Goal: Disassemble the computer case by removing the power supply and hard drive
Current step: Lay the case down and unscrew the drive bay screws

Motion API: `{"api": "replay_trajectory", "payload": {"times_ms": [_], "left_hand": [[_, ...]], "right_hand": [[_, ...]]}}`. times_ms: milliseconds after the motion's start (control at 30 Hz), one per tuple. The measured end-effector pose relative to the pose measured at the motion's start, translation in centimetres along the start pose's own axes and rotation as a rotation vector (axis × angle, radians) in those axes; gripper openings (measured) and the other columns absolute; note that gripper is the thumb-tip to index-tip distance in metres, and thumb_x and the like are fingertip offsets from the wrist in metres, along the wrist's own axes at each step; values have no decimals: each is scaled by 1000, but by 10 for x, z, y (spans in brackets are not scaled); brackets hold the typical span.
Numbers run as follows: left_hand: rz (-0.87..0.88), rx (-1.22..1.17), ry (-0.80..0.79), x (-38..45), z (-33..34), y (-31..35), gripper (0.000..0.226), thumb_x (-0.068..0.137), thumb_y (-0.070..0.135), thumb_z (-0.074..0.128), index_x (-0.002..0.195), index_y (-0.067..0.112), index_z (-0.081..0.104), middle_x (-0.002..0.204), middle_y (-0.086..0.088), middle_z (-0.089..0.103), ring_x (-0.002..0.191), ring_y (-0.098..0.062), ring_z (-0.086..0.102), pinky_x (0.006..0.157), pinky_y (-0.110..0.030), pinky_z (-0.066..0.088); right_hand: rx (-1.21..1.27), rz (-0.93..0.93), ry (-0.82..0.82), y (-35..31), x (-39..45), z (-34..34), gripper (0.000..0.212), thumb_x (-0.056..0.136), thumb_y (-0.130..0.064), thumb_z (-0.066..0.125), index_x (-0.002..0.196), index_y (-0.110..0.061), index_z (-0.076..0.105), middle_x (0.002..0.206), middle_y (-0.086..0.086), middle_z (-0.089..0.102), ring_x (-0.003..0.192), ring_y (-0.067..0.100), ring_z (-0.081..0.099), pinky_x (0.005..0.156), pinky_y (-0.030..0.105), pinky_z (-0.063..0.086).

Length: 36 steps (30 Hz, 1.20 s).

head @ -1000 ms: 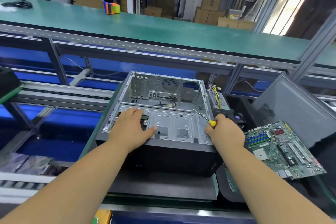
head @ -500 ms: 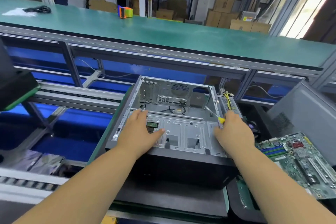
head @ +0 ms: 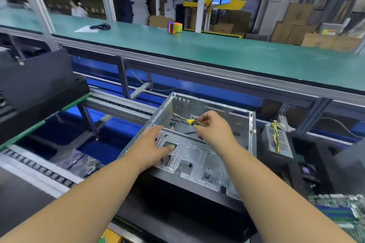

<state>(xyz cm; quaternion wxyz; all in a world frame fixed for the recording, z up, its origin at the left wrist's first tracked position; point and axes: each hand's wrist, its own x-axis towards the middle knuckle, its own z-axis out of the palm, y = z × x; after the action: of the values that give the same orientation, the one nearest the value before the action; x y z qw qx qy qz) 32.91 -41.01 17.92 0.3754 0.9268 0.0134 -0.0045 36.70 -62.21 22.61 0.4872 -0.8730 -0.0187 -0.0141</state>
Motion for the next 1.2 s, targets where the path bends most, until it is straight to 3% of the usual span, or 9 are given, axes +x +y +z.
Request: {"api": "replay_trajectory", "payload": {"times_ms": [200, 367, 467, 600, 767, 900, 1067, 1200], "left_hand": [[9, 39, 170, 15, -1, 8, 66, 87, 35, 70, 146, 27, 42, 148, 1, 38, 131, -17, 44, 103, -26, 33], [170, 141, 87, 36, -1, 11, 60, 87, 32, 71, 142, 29, 47, 143, 7, 45, 131, -15, 44, 107, -29, 36], [270, 175, 55, 49, 1, 13, 45, 87, 31, 71, 131, 29, 58, 128, 10, 55, 120, -13, 51, 102, -29, 42], [299, 88, -12, 59, 7, 7, 30, 85, 23, 73, 115, 23, 70, 108, 7, 64, 105, -16, 60, 96, -36, 48], [293, -68, -33, 66, 10, -4, 33, 81, 18, 77, 112, 25, 72, 105, 8, 66, 104, -14, 61, 98, -39, 48], [293, -170, -87, 68, 8, -6, 37, 81, 11, 76, 114, 26, 71, 108, 8, 66, 105, -10, 62, 100, -37, 48], [339, -133, -119, 67, 5, -4, 34, 84, 6, 67, 105, 31, 74, 104, 15, 67, 108, -8, 58, 102, -34, 46], [336, -76, -121, 66, 1, 0, 47, 80, -7, 53, 88, 35, 74, 96, 16, 65, 105, -10, 55, 101, -37, 43]], "right_hand": [[80, 26, -18, -1, 1, 10, 15, 76, -17, 71, 78, -27, 60, 83, -2, 70, 81, 25, 68, 74, 41, 57], [115, 55, 12, -2, 3, 5, 19, 77, -8, 69, 76, -26, 63, 78, 0, 70, 71, 20, 63, 72, 38, 55], [121, 81, 9, -8, 2, 2, 20, 77, -4, 70, 77, -23, 65, 81, 6, 71, 67, 19, 62, 74, 41, 57], [135, 134, 35, -14, 1, 3, 20, 77, -2, 68, 83, -21, 69, 80, 6, 73, 61, 14, 61, 66, 30, 55], [243, 87, 138, -17, 3, 14, 10, 84, -14, 74, 91, -10, 67, 79, 12, 70, 62, 15, 59, 65, 33, 53], [208, -8, 257, -26, 6, 24, 11, 89, -28, 70, 88, -18, 66, 83, 3, 69, 75, 21, 64, 80, 47, 57], [89, -131, 277, -42, 6, 22, 34, 85, -53, 55, 88, -19, 56, 83, 3, 66, 78, 21, 64, 77, 52, 55], [19, -133, 217, -44, 5, 26, 21, 90, -42, 58, 89, -21, 56, 84, 2, 66, 80, 24, 64, 76, 52, 55]]}}
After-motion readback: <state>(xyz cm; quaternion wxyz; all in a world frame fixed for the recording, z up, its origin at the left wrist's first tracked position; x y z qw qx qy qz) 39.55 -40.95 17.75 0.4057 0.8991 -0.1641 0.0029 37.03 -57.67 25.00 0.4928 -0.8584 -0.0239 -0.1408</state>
